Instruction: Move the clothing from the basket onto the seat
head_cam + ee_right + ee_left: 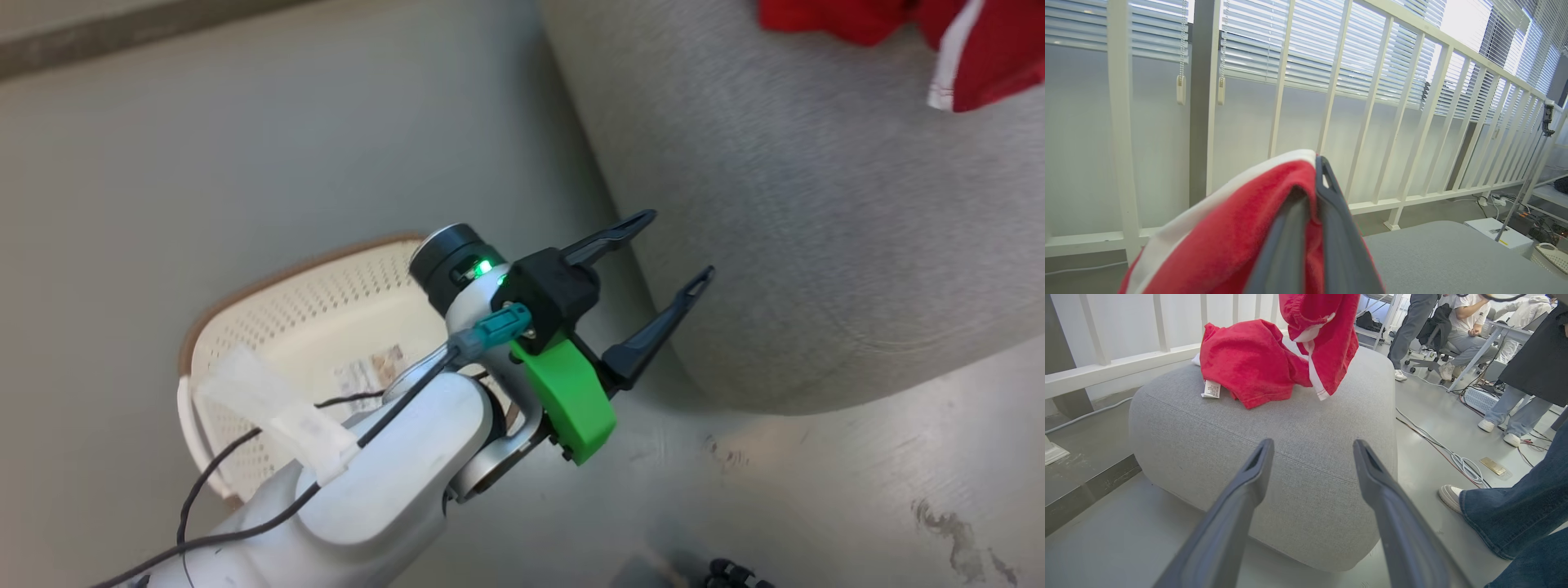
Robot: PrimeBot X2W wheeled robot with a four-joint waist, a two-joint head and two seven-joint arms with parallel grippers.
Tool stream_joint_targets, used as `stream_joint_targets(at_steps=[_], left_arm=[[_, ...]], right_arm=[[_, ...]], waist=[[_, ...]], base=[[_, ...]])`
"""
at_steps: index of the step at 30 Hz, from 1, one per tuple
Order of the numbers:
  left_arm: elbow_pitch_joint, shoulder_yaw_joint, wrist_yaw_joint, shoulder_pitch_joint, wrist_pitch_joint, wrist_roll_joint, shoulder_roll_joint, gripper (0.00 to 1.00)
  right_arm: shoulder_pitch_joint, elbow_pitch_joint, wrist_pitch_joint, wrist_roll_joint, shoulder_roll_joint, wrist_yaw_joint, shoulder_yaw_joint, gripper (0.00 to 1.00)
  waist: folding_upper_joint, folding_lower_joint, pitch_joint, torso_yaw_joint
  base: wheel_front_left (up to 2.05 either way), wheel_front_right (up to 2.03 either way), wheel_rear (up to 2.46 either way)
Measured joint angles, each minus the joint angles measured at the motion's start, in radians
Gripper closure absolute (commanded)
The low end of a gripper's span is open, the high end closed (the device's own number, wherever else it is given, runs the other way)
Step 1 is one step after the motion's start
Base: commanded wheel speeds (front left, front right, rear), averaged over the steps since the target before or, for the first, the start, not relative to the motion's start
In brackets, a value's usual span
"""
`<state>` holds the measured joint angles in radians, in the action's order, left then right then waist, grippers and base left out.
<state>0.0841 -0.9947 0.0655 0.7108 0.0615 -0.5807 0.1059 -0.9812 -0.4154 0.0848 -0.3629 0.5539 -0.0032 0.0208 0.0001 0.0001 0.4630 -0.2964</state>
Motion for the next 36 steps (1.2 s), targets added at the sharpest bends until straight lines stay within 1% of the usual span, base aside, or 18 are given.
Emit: stream_joint_targets(at_steps=[4, 9, 13, 14, 16, 20, 28, 30, 31, 32, 33, 34, 36], left_arm=[[-0.023, -0.006, 0.0, 0.026, -0.018, 0.016, 0.0, 0.0], [-0.046, -0.001, 0.0, 0.064, -0.03, 0.043, 0.001, 0.0], [-0.064, 0.015, 0.0, 0.085, -0.035, 0.051, 0.006, 0.0], [-0.065, 0.02, 0.0, 0.092, -0.036, 0.054, 0.009, 0.0], [-0.067, 0.026, 0.0, 0.103, -0.036, 0.058, 0.017, 0.0], [-0.067, 0.026, 0.0, 0.109, -0.035, 0.058, 0.027, 0.0], [-0.067, 0.028, 0.0, 0.109, -0.035, 0.058, 0.043, 0.0], [-0.066, 0.034, 0.0, 0.109, -0.035, 0.058, 0.051, 0.0], [-0.065, 0.036, 0.0, 0.109, -0.035, 0.058, 0.057, 0.0], [-0.065, 0.038, 0.0, 0.109, -0.035, 0.058, 0.063, 0.0], [-0.064, 0.04, 0.0, 0.109, -0.035, 0.058, 0.067, 0.0], [-0.063, 0.042, 0.0, 0.109, -0.034, 0.058, 0.069, 0.0], [-0.061, 0.044, 0.0, 0.109, -0.034, 0.058, 0.07, 0.0]], right_arm=[[-0.052, -0.035, -0.026, 0.003, 0.045, -0.017, -0.026, 1.0], [-0.105, -0.068, -0.034, 0.006, 0.049, -0.043, -0.036, 1.0], [-0.116, -0.108, -0.034, 0.009, 0.03, -0.044, -0.027, 1.0], [-0.117, -0.118, -0.033, 0.009, 0.019, -0.05, -0.022, 1.0], [-0.116, -0.165, -0.026, 0.009, -0.022, -0.053, -0.007, 1.0], [-0.108, -0.221, -0.006, 0.012, -0.049, -0.061, 0.004, 1.0], [-0.091, -0.285, 0.03, 0.015, -0.063, -0.062, 0.014, 1.0], [-0.091, -0.296, 0.048, 0.016, -0.082, -0.061, 0.022, 1.0], [-0.091, -0.301, 0.056, 0.017, -0.093, -0.06, 0.027, 0.82], [-0.091, -0.306, 0.065, 0.019, -0.101, -0.059, 0.031, 0.6], [-0.091, -0.311, 0.073, 0.02, -0.105, -0.058, 0.034, 0.27], [-0.091, -0.318, 0.082, 0.02, -0.107, -0.057, 0.036, 0.0], [-0.091, -0.328, 0.1, 0.021, -0.108, -0.05, 0.043, 0.0]], waist=[[0.0, 0.0, 0.052, 0.034], [0.0, 0.0, 0.117, 0.079], [0.0, 0.0001, 0.168, 0.111], [0.0, 0.0001, 0.18, 0.118], [0.0, 0.0, 0.215, 0.136], [0.0, 0.0, 0.251, 0.153], [0.0, 0.0, 0.275, 0.158], [0.0, 0.0, 0.274, 0.151], [0.0, 0.0, 0.273, 0.147], [0.0, 0.0, 0.272, 0.142], [0.0, 0.0, 0.271, 0.137], [0.0, 0.0, 0.269, 0.132], [0.0, 0.0, 0.264, 0.122]], base=[[0.0, 0.0, 0.0], [0.0, 0.0, 0.0], [0.0, 0.0, 0.0], [0.0, 0.0, 0.0], [0.0, 0.0, 0.0], [0.0, 0.0, 0.0], [0.0, 0.0, 0.0], [0.0, 0.0, 0.0], [0.0, 0.0, 0.0], [0.0, 0.0, 0.0], [0.0, 0.0, 0.0], [0.0, 0.0, 0.0], [0.0, 0.0, 0.0]])
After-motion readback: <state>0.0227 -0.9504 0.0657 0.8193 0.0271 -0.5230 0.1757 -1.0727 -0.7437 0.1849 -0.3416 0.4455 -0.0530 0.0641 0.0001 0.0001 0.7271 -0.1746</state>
